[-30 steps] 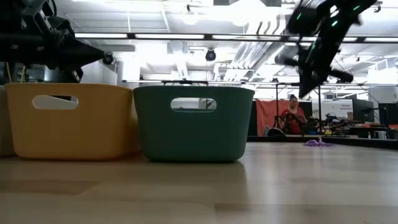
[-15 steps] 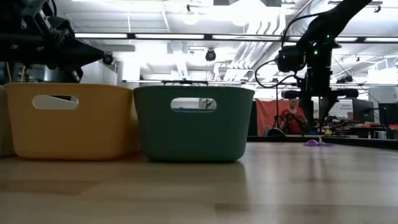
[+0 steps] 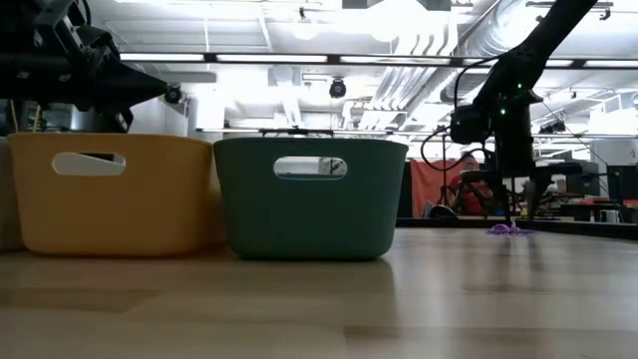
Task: Sort Halloween decoration
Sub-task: Put the purple witch hat toy into the white bin
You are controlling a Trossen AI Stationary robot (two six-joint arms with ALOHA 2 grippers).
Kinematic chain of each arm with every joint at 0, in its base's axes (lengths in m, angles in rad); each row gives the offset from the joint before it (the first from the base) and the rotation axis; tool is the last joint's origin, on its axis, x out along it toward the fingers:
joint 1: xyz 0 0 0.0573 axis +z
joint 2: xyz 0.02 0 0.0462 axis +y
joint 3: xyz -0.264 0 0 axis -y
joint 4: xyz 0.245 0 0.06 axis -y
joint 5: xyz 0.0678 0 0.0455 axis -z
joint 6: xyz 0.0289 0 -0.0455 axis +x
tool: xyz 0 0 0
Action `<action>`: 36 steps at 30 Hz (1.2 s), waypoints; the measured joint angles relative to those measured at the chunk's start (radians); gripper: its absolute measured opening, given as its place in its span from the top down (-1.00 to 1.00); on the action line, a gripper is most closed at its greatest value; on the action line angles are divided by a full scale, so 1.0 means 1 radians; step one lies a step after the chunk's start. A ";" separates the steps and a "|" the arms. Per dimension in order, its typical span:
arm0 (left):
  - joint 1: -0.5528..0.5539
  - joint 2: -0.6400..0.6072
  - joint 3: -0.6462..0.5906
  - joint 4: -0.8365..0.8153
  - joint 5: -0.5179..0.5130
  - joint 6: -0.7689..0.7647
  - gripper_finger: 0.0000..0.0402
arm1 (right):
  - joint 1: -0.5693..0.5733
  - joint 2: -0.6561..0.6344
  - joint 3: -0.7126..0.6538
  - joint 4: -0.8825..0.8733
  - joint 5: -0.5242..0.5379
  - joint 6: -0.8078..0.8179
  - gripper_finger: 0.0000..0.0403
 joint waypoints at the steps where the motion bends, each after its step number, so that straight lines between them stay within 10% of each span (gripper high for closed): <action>1: 0.000 0.000 0.000 0.000 0.000 0.000 1.00 | -0.006 0.004 0.000 0.010 -0.006 -0.010 0.29; 19: 0.000 0.000 0.000 0.000 0.000 0.000 1.00 | -0.017 0.043 0.000 0.012 -0.046 -0.029 0.42; 36: 0.000 0.000 0.000 0.000 0.000 0.000 1.00 | 0.017 0.000 0.001 -0.030 -0.036 -0.119 0.98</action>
